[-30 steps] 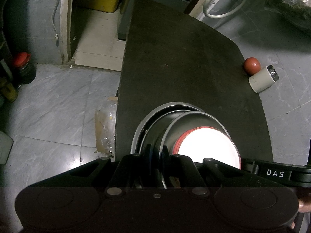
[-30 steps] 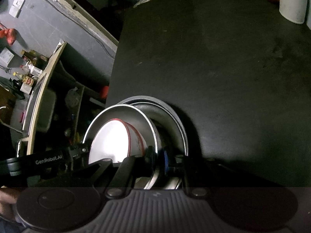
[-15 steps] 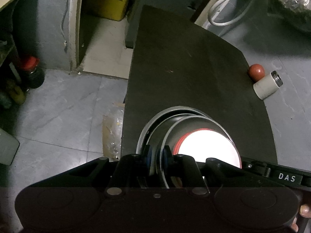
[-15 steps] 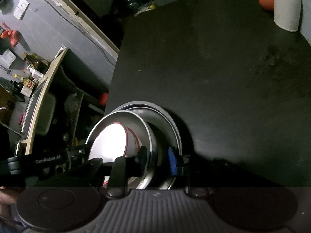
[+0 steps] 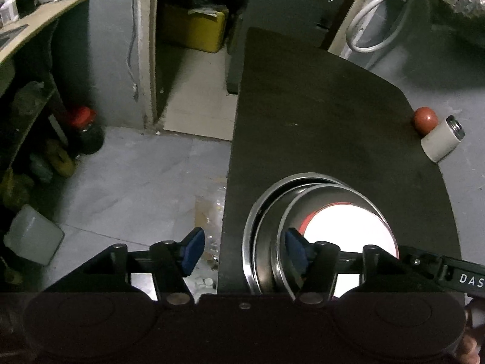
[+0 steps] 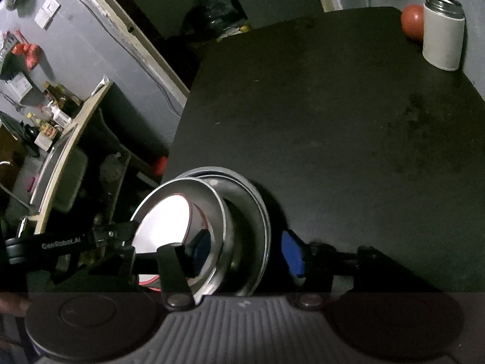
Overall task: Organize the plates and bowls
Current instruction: 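Open the left gripper to release the steel bowl rim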
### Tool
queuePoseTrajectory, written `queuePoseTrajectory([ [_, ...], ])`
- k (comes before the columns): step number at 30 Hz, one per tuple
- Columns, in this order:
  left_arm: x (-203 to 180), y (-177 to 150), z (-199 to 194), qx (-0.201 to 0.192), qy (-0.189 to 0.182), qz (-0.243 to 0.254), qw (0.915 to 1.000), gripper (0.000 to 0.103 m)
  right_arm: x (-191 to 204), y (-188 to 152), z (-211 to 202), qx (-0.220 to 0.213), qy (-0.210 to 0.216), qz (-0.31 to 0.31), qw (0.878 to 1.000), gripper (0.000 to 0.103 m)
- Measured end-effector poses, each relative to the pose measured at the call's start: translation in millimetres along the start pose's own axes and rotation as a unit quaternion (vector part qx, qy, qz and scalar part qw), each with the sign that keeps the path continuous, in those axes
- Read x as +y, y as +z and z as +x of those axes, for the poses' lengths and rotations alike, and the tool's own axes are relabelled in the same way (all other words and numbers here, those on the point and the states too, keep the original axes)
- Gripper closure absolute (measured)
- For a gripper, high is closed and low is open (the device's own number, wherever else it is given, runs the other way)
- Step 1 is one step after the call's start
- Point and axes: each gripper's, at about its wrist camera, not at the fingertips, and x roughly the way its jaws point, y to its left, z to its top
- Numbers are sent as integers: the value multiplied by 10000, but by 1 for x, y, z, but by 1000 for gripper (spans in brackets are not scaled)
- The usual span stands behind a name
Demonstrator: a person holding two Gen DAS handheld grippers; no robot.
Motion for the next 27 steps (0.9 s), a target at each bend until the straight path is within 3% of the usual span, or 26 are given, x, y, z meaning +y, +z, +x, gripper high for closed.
queuePoseTrajectory([
  [5, -1, 3, -6, -175, 19, -124, 9998, 20, -4, -2, -2, -70, 46, -27, 10000, 39],
  [7, -3, 2, -8, -260, 16, -147, 9996, 18, -6, -2, -5, -146, 22, -51, 9999, 30],
  [16, -8, 1, -15, -427, 269, -175, 9986, 3, -7, 1, -10, -326, 15, -185, 9993, 14],
  [21, -5, -1, -23, -485, 446, -283, 9974, 1, -7, 2, -13, -467, 141, -243, 9985, 0],
  [27, -3, -5, -36, -857, 485, -296, 9947, 1, -2, 0, -18, -687, 241, -339, 9968, 0],
])
